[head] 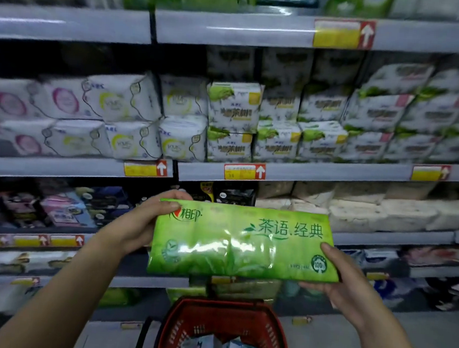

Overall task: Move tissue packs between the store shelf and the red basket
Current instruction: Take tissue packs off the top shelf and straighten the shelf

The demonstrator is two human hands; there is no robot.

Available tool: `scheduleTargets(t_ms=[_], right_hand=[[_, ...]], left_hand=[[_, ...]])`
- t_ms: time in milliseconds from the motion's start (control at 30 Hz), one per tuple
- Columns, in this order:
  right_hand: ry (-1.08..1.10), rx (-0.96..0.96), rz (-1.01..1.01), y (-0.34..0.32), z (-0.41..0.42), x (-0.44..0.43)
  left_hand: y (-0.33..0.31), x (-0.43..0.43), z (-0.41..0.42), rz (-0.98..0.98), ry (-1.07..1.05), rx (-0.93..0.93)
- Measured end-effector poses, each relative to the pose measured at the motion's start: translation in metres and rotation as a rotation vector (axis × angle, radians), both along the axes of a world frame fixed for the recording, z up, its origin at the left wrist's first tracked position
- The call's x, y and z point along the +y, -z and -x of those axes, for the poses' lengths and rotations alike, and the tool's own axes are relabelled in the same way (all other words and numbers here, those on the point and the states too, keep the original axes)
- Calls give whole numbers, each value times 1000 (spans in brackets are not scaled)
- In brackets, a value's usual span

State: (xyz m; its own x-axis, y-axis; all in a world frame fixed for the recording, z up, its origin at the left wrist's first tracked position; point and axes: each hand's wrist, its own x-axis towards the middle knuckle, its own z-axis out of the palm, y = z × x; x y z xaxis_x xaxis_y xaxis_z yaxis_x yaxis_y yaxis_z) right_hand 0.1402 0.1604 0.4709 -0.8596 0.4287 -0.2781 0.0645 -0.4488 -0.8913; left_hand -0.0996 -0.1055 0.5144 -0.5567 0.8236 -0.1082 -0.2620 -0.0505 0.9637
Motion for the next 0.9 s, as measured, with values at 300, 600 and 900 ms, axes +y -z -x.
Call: scheduleTargets(t_ms=[300,600,900], right_hand=[[124,81,-99,-57,2,-13],[90,173,-271,-132,12,-17],[164,255,-241,-157,29,-11]], left_hand=[[-52,-32,-19,-65,-228,62],[-100,-64,-37,61,-212,226],[-125,-59,-56,-5,-268,279]])
